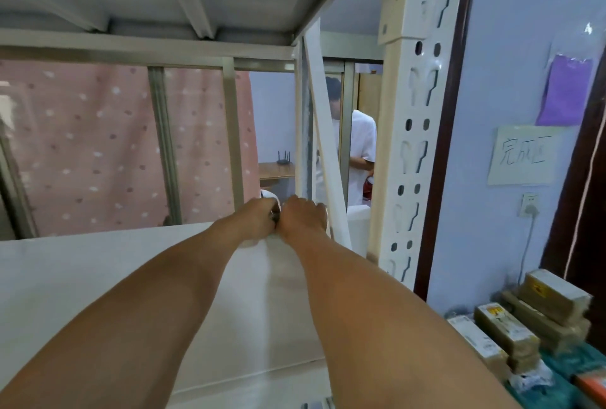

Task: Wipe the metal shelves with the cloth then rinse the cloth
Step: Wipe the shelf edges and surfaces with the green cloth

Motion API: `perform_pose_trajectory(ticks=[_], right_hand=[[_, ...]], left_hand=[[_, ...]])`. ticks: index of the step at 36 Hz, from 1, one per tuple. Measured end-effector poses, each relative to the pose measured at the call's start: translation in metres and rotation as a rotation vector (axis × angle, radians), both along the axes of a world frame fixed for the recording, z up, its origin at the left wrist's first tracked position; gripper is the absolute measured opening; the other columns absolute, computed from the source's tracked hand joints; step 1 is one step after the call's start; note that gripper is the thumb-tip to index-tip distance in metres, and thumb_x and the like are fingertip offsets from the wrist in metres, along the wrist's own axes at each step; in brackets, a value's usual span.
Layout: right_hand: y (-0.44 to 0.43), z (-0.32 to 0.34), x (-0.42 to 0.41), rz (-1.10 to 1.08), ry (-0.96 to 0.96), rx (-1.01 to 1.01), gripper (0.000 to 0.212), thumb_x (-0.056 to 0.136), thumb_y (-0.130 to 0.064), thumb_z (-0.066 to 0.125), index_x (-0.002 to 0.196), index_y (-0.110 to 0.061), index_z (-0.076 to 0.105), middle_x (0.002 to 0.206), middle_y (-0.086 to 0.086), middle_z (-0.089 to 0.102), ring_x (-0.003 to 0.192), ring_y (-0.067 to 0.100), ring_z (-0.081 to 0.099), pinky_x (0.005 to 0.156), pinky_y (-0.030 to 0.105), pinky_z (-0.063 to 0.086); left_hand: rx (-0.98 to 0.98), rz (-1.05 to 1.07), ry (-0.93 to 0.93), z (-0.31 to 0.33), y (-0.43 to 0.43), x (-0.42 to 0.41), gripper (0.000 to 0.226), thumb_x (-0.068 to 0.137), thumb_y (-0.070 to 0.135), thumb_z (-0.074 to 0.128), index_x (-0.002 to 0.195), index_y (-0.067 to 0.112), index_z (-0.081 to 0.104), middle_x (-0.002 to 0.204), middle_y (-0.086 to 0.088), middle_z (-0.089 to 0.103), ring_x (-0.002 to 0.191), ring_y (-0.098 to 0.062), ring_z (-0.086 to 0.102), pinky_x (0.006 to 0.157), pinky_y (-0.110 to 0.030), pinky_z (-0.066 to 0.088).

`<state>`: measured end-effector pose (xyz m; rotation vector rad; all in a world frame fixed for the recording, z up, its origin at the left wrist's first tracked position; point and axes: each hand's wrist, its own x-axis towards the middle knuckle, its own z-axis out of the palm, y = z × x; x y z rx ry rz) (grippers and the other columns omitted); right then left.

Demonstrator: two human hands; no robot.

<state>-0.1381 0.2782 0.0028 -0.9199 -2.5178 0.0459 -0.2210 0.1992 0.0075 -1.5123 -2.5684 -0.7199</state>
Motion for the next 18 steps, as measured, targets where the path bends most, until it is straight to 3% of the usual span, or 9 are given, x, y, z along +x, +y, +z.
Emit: perform_pose_trajectory(ticks=[3,5,8,10,13,16,18], right_hand=[[-0.006,0.005,-0.004,0.081,0.065,-0.052,0.031,0.097,-0.02,0.047,0.126,-0.015,0.053,0.114,0.007,0.066,0.108,0.029,0.06,0.083,0.036,0.038],[-0.004,0.01,-0.009,0.072,0.08,-0.008,0.027,0.098,-0.014,0.047,0.123,-0.013,0.055,0.11,0.01,0.066,0.104,0.03,0.061,0.079,0.036,0.042],[0.003,0.015,-0.017,0.038,0.113,0.052,0.023,0.099,-0.013,0.047,0.118,-0.014,0.06,0.108,0.008,0.067,0.102,0.027,0.061,0.079,0.034,0.042],[0.005,0.017,-0.024,0.016,0.109,0.017,0.023,0.099,-0.015,0.046,0.115,-0.017,0.062,0.108,0.006,0.066,0.103,0.025,0.06,0.08,0.033,0.04],[0.011,0.02,-0.034,-0.03,0.123,-0.045,0.017,0.098,-0.019,0.05,0.104,-0.018,0.066,0.096,0.002,0.064,0.088,0.023,0.058,0.072,0.032,0.04],[0.017,0.024,-0.041,-0.045,0.102,-0.076,0.017,0.097,-0.021,0.052,0.104,-0.017,0.067,0.089,0.001,0.06,0.087,0.022,0.061,0.069,0.032,0.044],[0.02,0.022,-0.045,-0.04,0.092,-0.067,0.015,0.097,-0.017,0.052,0.104,-0.016,0.066,0.084,0.001,0.057,0.079,0.02,0.058,0.067,0.031,0.046]], left_hand=[[0.07,0.076,-0.015,0.007,-0.005,-0.001,0.018,0.086,0.0,0.051,0.083,0.017,0.053,0.09,-0.002,0.057,0.085,-0.021,0.051,0.071,-0.024,0.036],[0.134,0.112,-0.059,0.01,-0.006,-0.005,0.021,0.086,-0.001,0.054,0.083,0.02,0.054,0.084,0.003,0.055,0.082,-0.021,0.052,0.071,-0.025,0.039],[0.183,0.151,-0.09,0.014,-0.001,-0.013,0.019,0.083,0.003,0.059,0.083,0.022,0.059,0.093,-0.005,0.064,0.088,-0.028,0.06,0.078,-0.033,0.051],[0.213,0.176,-0.089,0.015,0.004,-0.015,0.018,0.083,0.005,0.06,0.083,0.023,0.062,0.096,-0.006,0.066,0.092,-0.029,0.063,0.082,-0.034,0.053],[0.25,0.196,-0.104,0.01,0.014,-0.025,0.015,0.085,0.01,0.063,0.092,0.018,0.074,0.103,-0.008,0.07,0.096,-0.029,0.064,0.087,-0.036,0.053],[0.217,0.19,-0.047,0.004,0.02,-0.037,0.019,0.086,0.012,0.064,0.101,0.012,0.075,0.108,-0.009,0.071,0.099,-0.027,0.063,0.082,-0.027,0.048],[0.175,0.192,0.006,0.003,0.024,-0.04,0.018,0.087,0.012,0.061,0.099,0.012,0.075,0.103,-0.009,0.071,0.093,-0.028,0.063,0.079,-0.029,0.05]])
